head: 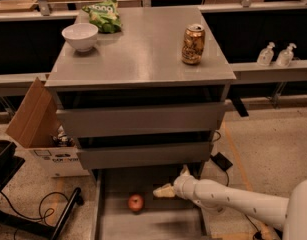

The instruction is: Place apple into bottom drawer

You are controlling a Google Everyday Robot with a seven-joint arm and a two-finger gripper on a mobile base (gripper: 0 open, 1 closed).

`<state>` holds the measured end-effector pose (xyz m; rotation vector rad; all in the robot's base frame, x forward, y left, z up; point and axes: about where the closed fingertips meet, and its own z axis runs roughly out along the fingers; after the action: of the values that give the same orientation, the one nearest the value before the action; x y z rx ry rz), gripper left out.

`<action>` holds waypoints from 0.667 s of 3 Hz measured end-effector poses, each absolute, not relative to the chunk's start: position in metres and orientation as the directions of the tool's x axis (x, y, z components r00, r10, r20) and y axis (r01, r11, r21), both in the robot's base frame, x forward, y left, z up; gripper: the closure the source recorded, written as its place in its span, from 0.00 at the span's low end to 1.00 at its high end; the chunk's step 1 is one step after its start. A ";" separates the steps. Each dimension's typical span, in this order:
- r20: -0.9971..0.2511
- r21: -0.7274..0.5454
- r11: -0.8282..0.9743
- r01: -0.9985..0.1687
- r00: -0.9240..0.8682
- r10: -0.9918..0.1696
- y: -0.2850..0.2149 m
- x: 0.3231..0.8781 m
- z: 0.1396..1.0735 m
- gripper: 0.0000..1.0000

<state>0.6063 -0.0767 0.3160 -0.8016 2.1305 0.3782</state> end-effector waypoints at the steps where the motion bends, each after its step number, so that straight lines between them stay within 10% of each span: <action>1: -0.780 -0.083 0.759 -0.646 -0.432 -0.453 -0.085 0.602 0.346 0.00; 2: -0.774 -0.082 0.756 -0.649 -0.436 -0.459 -0.088 0.600 0.348 0.00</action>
Offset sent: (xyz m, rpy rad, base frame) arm -0.0058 -0.0225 0.0470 -0.0812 -0.0537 -0.0084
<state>0.6001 -0.0876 0.3476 -0.8286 2.1088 0.2876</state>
